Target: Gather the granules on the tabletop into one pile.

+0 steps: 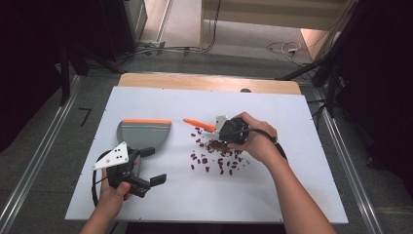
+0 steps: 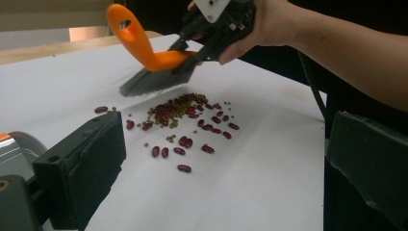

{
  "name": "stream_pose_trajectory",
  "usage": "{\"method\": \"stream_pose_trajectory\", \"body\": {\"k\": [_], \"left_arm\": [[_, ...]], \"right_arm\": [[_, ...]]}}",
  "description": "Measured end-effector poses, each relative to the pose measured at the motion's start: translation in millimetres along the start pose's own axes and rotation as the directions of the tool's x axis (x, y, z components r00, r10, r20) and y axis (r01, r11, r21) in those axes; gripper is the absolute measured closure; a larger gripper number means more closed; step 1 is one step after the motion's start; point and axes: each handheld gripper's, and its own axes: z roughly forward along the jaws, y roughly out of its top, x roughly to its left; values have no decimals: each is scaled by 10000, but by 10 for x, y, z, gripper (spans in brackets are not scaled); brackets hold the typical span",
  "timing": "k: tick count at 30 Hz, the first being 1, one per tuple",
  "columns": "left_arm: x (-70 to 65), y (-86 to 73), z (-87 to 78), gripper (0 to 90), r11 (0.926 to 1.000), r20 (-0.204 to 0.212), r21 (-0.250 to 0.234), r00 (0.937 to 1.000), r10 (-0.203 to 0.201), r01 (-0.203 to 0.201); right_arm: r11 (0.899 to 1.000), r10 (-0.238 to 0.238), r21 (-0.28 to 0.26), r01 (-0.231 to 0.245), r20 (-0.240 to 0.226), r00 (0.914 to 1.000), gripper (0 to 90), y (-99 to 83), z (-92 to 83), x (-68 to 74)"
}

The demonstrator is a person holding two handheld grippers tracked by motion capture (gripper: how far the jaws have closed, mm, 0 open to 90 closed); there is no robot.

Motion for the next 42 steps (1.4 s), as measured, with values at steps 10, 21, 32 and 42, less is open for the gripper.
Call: {"method": "stream_pose_trajectory", "body": {"k": [10, 21, 32, 42], "left_arm": [[23, -8, -93, 10, 9998, -73, -193, 9999, -80, 78], [51, -5, -137, 10, 9994, -232, -305, 9996, -151, 144], [74, -7, -160, 10, 9991, -413, -362, 9989, -229, 214], [112, -14, -220, 10, 9984, -617, -499, 9977, -296, 266]], "right_arm": [[9909, -1298, -328, 1307, 293, 9911, 688, 372, 324, -29], [9820, -1839, -486, 1826, -236, 9827, 688, 329, 250, 176], [9684, -2395, -831, 2350, -488, 9697, 687, 151, 57, 399], [9713, -2107, -1242, 2026, -552, 9760, 687, 75, -74, 392]]}}
